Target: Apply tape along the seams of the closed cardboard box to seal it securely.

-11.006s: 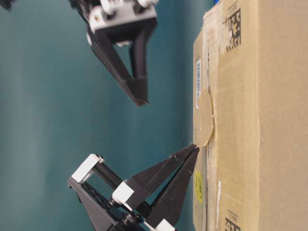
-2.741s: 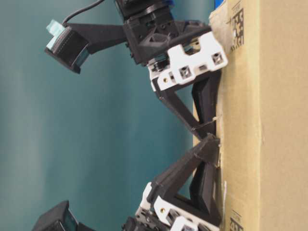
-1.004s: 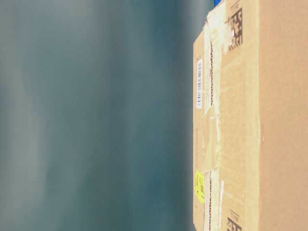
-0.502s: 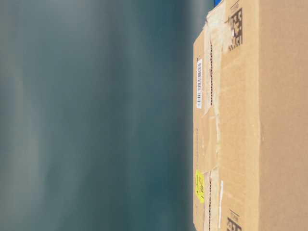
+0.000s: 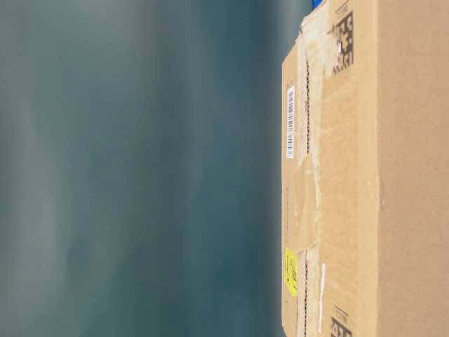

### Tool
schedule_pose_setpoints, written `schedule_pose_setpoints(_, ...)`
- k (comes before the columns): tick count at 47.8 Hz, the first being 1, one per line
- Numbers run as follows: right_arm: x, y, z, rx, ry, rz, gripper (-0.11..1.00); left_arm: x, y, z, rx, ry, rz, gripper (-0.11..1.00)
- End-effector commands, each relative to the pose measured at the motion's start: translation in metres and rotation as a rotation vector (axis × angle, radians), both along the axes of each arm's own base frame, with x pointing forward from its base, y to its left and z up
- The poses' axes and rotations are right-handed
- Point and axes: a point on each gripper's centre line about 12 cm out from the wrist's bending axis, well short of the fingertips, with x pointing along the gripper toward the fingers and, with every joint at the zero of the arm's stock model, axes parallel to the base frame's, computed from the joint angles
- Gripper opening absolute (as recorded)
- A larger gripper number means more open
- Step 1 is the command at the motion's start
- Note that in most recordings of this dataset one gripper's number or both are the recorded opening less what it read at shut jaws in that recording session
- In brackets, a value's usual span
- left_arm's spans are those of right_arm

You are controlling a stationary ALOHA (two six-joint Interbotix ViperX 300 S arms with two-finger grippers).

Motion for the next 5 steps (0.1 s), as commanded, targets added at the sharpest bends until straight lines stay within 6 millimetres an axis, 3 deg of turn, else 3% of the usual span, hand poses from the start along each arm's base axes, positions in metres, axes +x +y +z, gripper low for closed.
schedule_pose_setpoints(1,0.0021,-0.0004,0.0054,-0.002,-0.018,-0.002,0.00,0.0018,0.0004,0.0053,0.004,-0.017,0.001,0.01)
schedule_pose_setpoints(5,0.0021,-0.0007,0.0054,-0.001,-0.018,-0.004,0.00,0.0018,0.0004,0.0053,0.004,-0.017,0.001,0.01)
